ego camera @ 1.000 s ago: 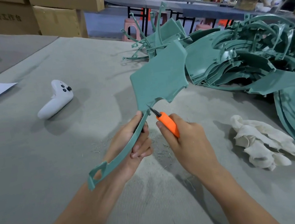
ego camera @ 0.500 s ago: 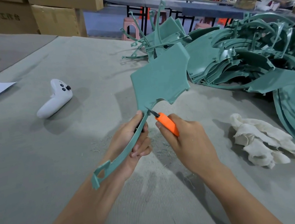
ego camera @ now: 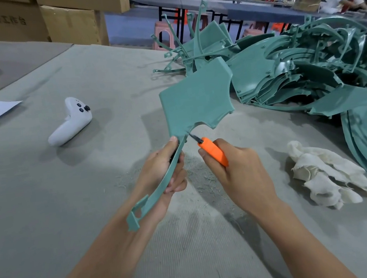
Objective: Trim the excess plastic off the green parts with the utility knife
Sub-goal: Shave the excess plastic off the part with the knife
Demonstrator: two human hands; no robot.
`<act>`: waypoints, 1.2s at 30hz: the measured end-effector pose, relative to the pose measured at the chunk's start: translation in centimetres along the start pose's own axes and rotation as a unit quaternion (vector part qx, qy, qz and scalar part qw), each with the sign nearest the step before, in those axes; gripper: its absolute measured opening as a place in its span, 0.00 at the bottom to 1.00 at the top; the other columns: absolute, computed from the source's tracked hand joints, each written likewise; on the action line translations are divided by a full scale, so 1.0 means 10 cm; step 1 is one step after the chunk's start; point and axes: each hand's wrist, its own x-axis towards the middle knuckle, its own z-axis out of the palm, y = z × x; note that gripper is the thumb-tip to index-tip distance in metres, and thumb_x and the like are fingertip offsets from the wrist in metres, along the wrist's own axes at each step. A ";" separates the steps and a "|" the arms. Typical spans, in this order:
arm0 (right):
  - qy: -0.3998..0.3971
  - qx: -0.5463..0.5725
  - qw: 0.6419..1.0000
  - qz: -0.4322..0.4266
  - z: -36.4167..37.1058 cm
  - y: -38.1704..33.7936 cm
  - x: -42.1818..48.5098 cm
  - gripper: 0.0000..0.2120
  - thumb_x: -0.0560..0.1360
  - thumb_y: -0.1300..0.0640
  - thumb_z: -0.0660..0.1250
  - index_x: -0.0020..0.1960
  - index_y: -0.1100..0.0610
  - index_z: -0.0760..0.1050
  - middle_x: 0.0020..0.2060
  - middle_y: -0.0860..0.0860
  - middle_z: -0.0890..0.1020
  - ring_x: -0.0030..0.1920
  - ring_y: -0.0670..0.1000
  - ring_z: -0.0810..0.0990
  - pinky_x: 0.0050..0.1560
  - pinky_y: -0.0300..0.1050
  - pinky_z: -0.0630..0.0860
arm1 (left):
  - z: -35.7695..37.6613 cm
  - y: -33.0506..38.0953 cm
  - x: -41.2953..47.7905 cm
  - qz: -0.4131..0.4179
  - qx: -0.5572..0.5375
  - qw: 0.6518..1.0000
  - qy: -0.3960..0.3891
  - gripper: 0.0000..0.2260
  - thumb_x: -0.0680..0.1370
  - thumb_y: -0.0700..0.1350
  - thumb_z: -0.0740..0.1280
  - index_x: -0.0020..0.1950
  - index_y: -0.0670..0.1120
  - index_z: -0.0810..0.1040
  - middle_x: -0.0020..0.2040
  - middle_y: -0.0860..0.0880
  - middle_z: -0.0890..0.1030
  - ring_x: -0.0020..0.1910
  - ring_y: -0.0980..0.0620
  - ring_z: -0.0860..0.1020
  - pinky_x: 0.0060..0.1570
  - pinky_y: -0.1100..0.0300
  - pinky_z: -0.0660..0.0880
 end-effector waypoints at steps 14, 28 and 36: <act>-0.040 0.019 0.999 0.003 0.04 0.03 -0.03 0.18 0.79 0.42 0.61 0.42 0.57 0.72 0.25 0.49 0.70 0.26 0.55 0.69 0.27 0.54 0.67 | -0.03 0.01 -0.01 0.014 0.015 1.000 0.016 0.23 0.82 0.53 0.59 0.30 0.43 0.70 0.17 0.50 0.60 0.13 0.56 0.57 0.20 0.66 0.55; 0.003 0.047 0.999 0.010 0.03 0.04 -0.01 0.19 0.78 0.38 0.55 0.41 0.53 0.69 0.24 0.44 0.64 0.24 0.49 0.66 0.25 0.44 0.62 | -0.02 0.01 0.00 0.006 0.003 1.000 -0.009 0.25 0.82 0.54 0.59 0.26 0.46 0.73 0.16 0.51 0.61 0.13 0.57 0.58 0.21 0.64 0.55; 0.004 0.044 0.999 0.010 0.03 0.05 -0.01 0.18 0.78 0.39 0.56 0.39 0.51 0.66 0.23 0.44 0.64 0.24 0.50 0.66 0.25 0.43 0.62 | -0.01 0.00 -0.01 0.006 0.013 1.000 -0.017 0.24 0.82 0.54 0.59 0.28 0.46 0.72 0.16 0.51 0.61 0.13 0.57 0.58 0.20 0.65 0.56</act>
